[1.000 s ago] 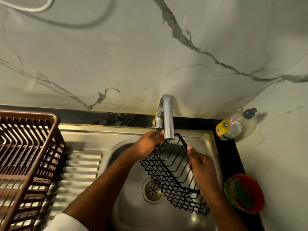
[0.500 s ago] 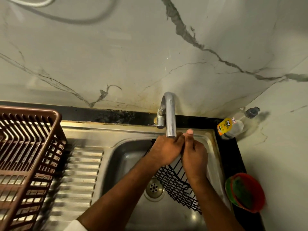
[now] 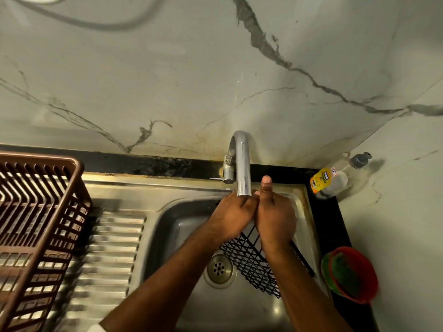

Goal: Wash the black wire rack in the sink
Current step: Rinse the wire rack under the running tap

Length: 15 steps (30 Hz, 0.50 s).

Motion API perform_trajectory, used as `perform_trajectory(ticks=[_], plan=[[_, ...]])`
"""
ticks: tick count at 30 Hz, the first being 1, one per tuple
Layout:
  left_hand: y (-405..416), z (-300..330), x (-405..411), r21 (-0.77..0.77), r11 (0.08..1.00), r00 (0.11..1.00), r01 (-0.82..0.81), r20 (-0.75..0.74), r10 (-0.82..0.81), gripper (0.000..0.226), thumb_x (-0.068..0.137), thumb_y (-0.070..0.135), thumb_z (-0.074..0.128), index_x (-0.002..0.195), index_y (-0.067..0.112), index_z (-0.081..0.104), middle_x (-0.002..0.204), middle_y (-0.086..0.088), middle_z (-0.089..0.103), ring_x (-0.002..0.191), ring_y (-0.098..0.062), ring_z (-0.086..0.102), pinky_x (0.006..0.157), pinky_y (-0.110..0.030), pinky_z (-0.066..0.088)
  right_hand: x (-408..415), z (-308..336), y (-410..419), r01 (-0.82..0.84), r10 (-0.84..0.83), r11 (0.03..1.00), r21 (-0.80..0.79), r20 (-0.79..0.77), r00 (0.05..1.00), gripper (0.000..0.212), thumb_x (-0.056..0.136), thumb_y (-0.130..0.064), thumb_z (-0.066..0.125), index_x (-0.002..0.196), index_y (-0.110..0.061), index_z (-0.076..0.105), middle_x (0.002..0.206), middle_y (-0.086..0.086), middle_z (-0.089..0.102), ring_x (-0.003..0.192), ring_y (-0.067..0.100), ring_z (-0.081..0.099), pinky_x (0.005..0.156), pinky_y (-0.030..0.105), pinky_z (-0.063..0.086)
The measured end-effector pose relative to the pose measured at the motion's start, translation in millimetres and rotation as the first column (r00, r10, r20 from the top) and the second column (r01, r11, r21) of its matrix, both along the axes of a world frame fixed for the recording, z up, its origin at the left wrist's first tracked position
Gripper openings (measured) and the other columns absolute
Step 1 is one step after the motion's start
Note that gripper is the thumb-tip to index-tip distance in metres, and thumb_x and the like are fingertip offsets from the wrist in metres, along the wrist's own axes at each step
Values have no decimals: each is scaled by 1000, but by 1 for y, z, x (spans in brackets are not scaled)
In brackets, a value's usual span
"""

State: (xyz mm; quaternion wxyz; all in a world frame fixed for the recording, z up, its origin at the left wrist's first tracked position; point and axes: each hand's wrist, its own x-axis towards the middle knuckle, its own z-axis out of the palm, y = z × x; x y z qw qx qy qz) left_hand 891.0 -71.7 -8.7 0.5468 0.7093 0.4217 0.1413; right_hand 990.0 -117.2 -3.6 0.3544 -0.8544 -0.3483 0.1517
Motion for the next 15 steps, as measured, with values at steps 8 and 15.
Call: perform_trajectory(ticks=[8,15], plan=[[-18,-10,-17,159,987,997,34,63,-44,39,109,45,29,133,32,58,121,6,63,113,-8,52,101,-30,40,2,-7,1,-26,26,1000,3,-103,994,80,88,-79,21,75,-22,76,67,-3,71,68,14,67,72,36,55],[8,-19,-27,155,981,992,120,14,-124,40,111,42,31,141,32,55,133,15,49,135,-9,41,121,-46,30,-10,-1,-16,69,-42,995,74,-311,949,68,84,-78,33,52,-23,57,41,-8,51,41,4,48,52,29,39]])
